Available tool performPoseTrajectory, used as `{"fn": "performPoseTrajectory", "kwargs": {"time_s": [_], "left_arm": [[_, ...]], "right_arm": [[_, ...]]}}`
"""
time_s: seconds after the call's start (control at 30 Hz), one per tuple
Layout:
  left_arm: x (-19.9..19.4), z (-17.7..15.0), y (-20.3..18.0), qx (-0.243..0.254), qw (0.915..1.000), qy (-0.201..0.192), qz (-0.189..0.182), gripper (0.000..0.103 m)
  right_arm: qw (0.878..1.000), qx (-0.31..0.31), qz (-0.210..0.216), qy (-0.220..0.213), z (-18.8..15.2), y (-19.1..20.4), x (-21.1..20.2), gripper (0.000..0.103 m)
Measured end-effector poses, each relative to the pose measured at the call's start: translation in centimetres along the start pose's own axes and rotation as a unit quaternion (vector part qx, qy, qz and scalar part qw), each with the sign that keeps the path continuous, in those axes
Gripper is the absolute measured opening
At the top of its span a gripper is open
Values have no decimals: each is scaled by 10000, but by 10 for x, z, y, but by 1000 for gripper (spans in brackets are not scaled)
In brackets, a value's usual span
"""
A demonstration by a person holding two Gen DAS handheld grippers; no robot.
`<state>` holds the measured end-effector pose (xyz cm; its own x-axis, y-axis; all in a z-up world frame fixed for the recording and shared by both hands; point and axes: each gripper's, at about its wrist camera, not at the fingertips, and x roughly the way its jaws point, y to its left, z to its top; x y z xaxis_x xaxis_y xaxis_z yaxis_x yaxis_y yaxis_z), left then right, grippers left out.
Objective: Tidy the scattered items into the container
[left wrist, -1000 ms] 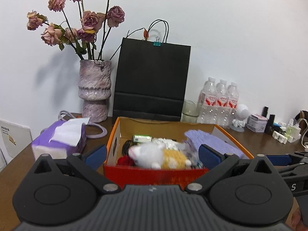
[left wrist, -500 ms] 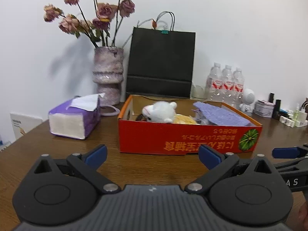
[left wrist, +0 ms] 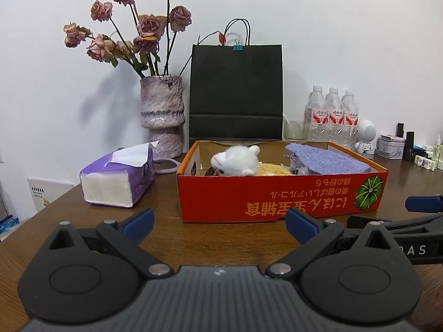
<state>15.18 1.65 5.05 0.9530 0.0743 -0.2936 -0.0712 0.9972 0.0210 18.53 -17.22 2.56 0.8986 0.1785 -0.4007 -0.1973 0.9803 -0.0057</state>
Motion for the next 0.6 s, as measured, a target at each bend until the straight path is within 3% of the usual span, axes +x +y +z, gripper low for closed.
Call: {"fn": "performPoseTrajectory", "kwargs": {"time_s": [0.6], "left_arm": [[0,0,-3,117,9999,-1,-38,103]], "right_arm": [[10000,-53,-41,-22,0,1,-1,103]]}}
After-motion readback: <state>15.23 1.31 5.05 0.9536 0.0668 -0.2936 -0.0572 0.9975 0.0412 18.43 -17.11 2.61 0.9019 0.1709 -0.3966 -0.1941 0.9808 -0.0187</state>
